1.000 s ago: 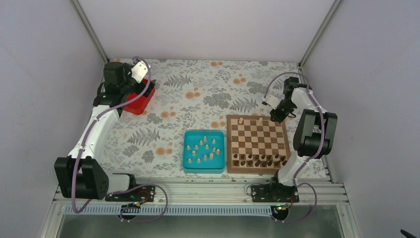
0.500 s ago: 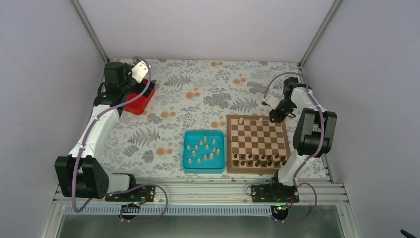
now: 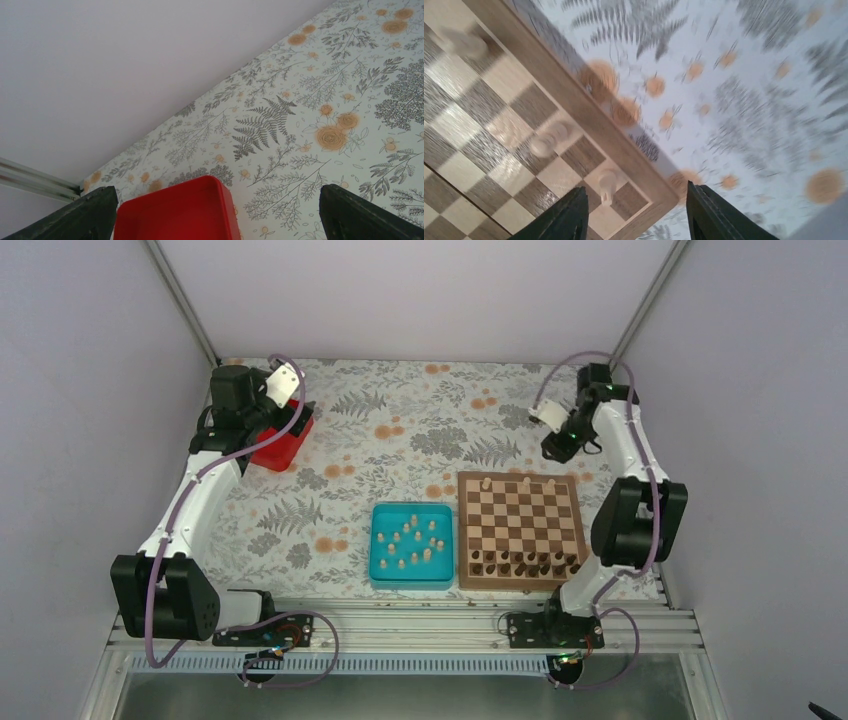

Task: Set up the chess pieces on the board
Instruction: Pick up the chess piece from the storage box.

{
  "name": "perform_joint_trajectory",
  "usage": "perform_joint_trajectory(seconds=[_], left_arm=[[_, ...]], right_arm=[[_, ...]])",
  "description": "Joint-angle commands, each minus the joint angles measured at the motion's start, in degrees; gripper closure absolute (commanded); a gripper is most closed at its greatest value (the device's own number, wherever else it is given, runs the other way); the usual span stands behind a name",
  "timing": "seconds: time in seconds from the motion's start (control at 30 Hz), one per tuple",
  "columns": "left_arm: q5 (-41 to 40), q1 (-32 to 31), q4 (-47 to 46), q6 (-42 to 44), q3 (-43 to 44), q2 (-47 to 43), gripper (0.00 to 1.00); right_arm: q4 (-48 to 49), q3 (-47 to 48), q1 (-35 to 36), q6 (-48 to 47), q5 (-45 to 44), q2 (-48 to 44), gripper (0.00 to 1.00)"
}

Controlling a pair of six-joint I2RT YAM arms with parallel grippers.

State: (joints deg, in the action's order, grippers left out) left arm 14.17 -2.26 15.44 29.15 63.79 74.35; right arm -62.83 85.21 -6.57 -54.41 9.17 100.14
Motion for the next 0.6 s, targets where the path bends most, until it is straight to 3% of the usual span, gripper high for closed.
perform_joint_trajectory(seconds=[0.0, 0.27, 0.4, 0.57], left_arm=[[0.65, 0.15, -1.16, -0.13, -0.86, -0.56, 0.0], [0.93, 0.16, -0.97, -0.34, -0.62, -0.54, 0.0], [0.77, 0.15, -1.05, -0.31, -1.23, -1.21, 0.0], [0.56, 0.15, -1.51, -0.32, -2.04, -1.81, 0.0]], right_arm=[[-4.6, 4.15, 11.17, 3.91, -1.61, -6.44, 0.47], [-4.0, 3.99, 44.62, 13.55, -5.64, -3.67, 0.47], [-4.35, 3.34, 53.38, 15.07, -4.62, 1.22, 0.49], [-3.32, -1.99, 58.26, 13.97, -3.35, 3.15, 0.5]])
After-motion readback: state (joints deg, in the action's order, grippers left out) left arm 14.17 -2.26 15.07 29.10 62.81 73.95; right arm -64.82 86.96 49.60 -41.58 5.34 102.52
